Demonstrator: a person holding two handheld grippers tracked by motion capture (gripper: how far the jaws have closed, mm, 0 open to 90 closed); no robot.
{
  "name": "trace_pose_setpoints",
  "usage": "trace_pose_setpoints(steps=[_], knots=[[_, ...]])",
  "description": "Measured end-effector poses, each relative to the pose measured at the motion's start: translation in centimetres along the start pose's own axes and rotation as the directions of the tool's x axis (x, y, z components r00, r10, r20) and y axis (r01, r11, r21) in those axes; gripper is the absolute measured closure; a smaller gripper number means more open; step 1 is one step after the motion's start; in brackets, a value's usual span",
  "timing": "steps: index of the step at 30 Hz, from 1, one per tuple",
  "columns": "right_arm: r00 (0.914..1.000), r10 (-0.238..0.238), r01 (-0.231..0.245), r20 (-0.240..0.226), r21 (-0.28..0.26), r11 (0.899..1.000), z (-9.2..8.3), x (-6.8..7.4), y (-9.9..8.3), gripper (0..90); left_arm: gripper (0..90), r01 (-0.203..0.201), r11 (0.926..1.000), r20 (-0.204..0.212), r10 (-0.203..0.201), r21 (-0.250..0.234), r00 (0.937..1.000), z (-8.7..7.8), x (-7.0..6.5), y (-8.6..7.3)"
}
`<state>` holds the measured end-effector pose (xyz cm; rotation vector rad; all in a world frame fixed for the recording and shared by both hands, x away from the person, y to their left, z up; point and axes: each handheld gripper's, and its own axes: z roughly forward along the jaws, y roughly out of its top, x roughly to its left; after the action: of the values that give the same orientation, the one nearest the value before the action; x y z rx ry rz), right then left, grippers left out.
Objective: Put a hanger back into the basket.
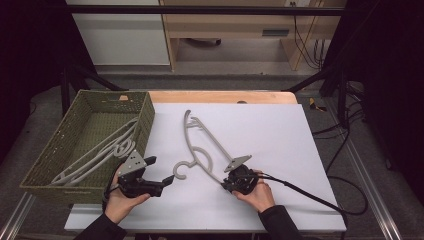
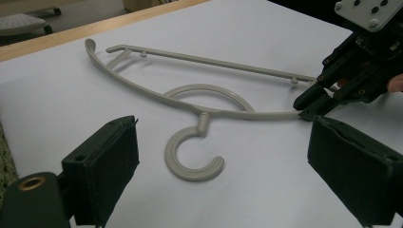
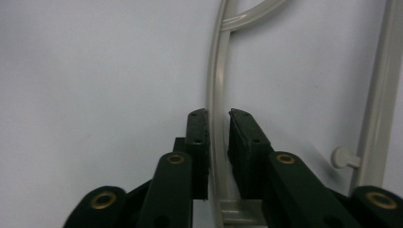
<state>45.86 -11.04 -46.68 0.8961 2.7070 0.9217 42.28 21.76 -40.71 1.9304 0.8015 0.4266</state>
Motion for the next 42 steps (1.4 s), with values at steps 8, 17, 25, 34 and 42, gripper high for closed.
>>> trace_pose_setpoints(steps=[8, 17, 25, 34, 42], knots=[[0.9998, -0.022, 0.022, -0.001, 0.020, 1.000, -0.3, -0.3, -0.1, 81.9, 9.7, -0.001, 1.0000, 0.001, 0.001, 0.001, 1.0000, -0.1, 0.0, 0.0], [0.9999, -0.013, 0.013, -0.010, 0.063, 0.998, -1.8, -1.5, -1.3, 80.7, 9.8, -0.006, 1.0000, 0.001, 0.006, 0.002, 1.0000, -0.1, -0.1, 0.0], [0.9997, -0.020, 0.018, 0.015, 0.105, 0.994, -2.4, -1.6, -2.0, 76.0, 9.8, -0.009, 0.9999, 0.003, 0.009, 0.006, 1.0000, -0.1, -0.1, -0.1], [0.9980, -0.064, 0.063, 0.001, 0.113, 0.992, -2.3, -1.4, -1.9, 81.8, 9.8, -0.018, 0.9998, 0.007, 0.018, 0.007, 0.9998, 0.0, -0.3, 0.0], [0.9990, -0.027, 0.030, -0.035, 0.090, 0.995, -2.5, -1.8, -1.7, 82.6, 9.9, -0.023, 0.9997, 0.011, 0.023, -0.006, 0.9997, -0.3, -0.3, 0.2]])
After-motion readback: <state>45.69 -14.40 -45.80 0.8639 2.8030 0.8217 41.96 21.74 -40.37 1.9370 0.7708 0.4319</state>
